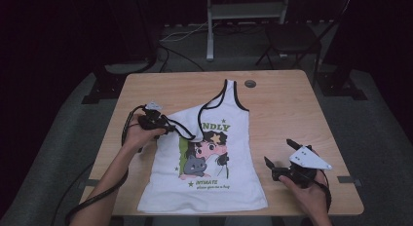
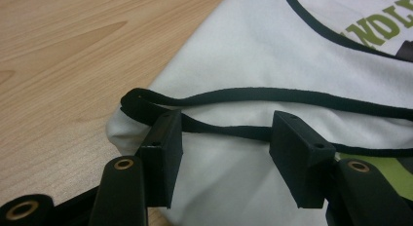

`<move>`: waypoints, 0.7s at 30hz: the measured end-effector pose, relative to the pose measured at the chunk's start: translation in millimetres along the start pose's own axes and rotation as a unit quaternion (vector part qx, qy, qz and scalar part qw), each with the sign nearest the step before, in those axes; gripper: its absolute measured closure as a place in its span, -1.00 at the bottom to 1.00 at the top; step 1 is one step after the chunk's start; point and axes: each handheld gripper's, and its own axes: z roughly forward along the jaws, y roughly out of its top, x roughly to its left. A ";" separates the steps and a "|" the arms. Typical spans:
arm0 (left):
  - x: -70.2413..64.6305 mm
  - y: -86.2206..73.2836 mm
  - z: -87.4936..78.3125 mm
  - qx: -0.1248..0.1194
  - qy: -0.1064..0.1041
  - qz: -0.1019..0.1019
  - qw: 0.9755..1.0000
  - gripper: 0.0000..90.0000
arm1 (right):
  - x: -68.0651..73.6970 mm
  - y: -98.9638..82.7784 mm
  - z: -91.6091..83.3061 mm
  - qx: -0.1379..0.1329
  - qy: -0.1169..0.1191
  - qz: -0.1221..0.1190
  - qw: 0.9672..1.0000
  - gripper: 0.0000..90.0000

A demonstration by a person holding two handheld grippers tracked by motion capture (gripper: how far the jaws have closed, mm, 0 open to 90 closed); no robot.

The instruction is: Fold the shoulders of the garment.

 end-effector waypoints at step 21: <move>3.1 12.5 9.1 -0.019 0.034 -0.005 0.999 -0.07 | -0.6 -0.1 -0.1 0.000 0.001 0.003 1.000 -0.85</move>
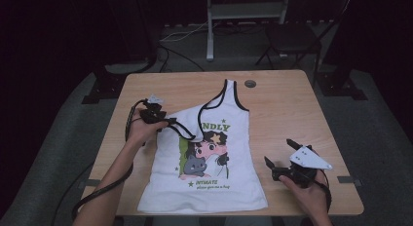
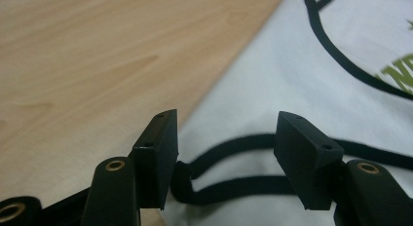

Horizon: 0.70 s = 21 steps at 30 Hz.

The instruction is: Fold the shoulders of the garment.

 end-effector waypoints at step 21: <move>-51.0 -3.3 -23.9 -0.106 -0.024 0.035 0.993 -0.27 | 0.9 0.8 2.3 0.007 -0.001 -0.006 1.000 -0.85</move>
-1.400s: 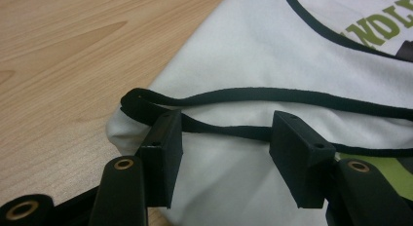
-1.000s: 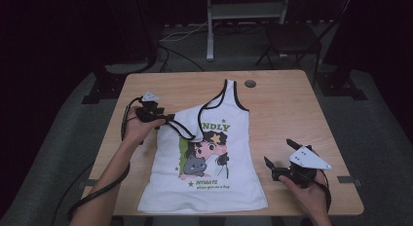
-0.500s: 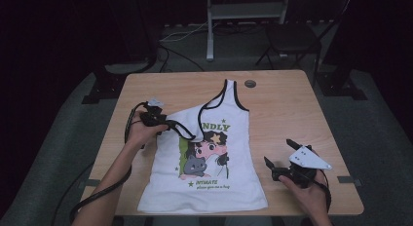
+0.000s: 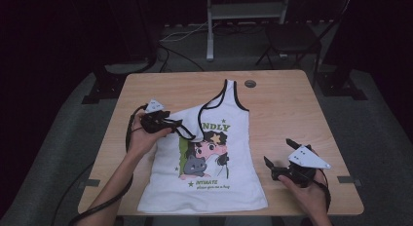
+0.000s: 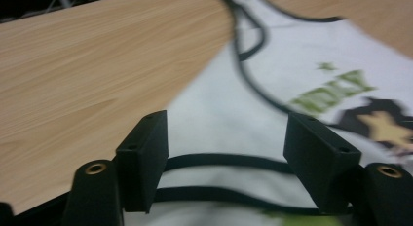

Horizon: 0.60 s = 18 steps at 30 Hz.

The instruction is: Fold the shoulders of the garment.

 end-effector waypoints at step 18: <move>-37.3 -17.3 18.0 0.086 -0.012 0.088 0.992 -0.27 | 1.1 -0.1 -0.4 -0.003 -0.001 -0.004 1.000 -0.85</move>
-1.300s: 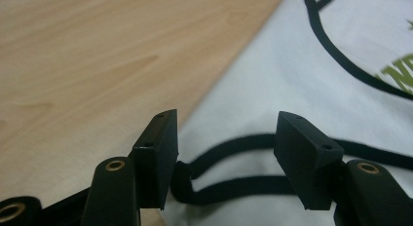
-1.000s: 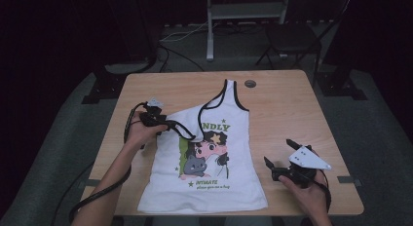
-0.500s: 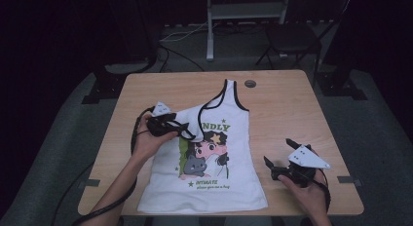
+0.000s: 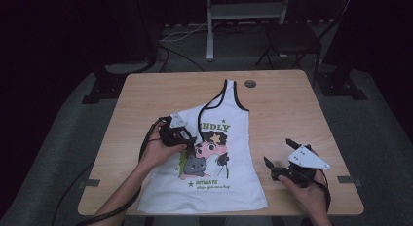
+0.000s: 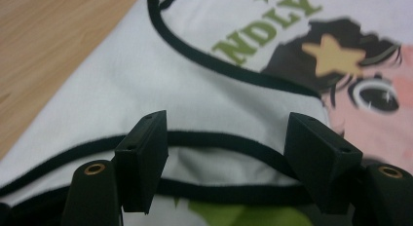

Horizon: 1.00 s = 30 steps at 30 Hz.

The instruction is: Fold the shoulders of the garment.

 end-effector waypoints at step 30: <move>-9.1 -75.4 -94.9 -0.193 -0.025 -0.112 0.974 -0.59 | -74.5 83.6 135.2 0.071 0.062 0.033 0.995 -0.85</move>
